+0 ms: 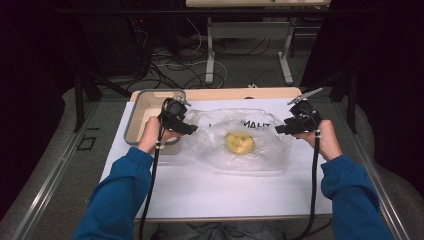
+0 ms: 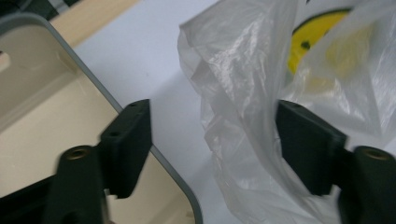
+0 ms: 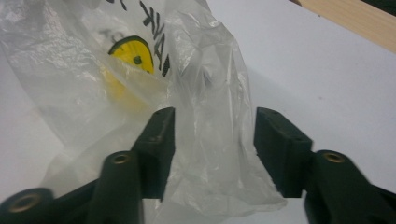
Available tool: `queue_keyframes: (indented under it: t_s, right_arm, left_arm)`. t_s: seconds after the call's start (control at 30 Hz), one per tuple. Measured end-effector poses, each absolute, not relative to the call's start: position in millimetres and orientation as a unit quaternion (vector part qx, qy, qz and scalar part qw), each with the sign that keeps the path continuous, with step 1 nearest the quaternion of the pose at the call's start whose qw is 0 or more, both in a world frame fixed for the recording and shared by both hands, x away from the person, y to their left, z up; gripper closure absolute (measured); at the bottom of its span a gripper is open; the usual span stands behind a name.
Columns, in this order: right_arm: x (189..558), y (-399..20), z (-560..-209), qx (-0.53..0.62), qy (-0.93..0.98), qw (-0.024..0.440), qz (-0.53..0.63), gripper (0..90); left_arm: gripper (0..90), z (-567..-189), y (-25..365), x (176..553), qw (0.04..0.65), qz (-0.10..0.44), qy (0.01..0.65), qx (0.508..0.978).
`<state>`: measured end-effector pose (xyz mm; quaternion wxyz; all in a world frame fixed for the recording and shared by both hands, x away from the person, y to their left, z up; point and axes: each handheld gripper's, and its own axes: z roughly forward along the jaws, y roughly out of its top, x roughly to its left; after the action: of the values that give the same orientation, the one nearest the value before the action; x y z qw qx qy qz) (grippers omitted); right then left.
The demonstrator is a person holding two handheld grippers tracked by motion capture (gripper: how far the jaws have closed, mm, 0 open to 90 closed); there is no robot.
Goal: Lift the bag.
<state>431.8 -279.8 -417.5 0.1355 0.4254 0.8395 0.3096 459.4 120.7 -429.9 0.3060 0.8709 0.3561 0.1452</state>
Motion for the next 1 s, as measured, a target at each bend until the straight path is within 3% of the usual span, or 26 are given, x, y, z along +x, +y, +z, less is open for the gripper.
queue_keyframes:
  t_s: [0.17,0.3,0.63,1.0]
  right_arm:
    - [423.6,-281.5,-411.4,0.42,0.835,0.136,0.33,21.5]
    - [415.2,-282.8,-407.2,0.407,0.833,0.145,0.345,11.9]
    - [399.8,-287.8,-398.2,0.393,0.824,0.149,0.38,0.8]
    - [378.0,-289.7,-412.7,0.375,0.832,0.156,0.378,0.0]
  left_arm:
    - [11.7,-420.8,126.3,449.1,0.341,0.162,0.349,0.858]
    - [0.2,-418.0,131.0,441.7,0.348,0.171,0.344,0.855]
    - [0.0,-419.2,150.5,430.4,0.366,0.181,0.351,0.843]
    - [0.0,-428.6,173.7,401.1,0.373,0.189,0.345,0.841]
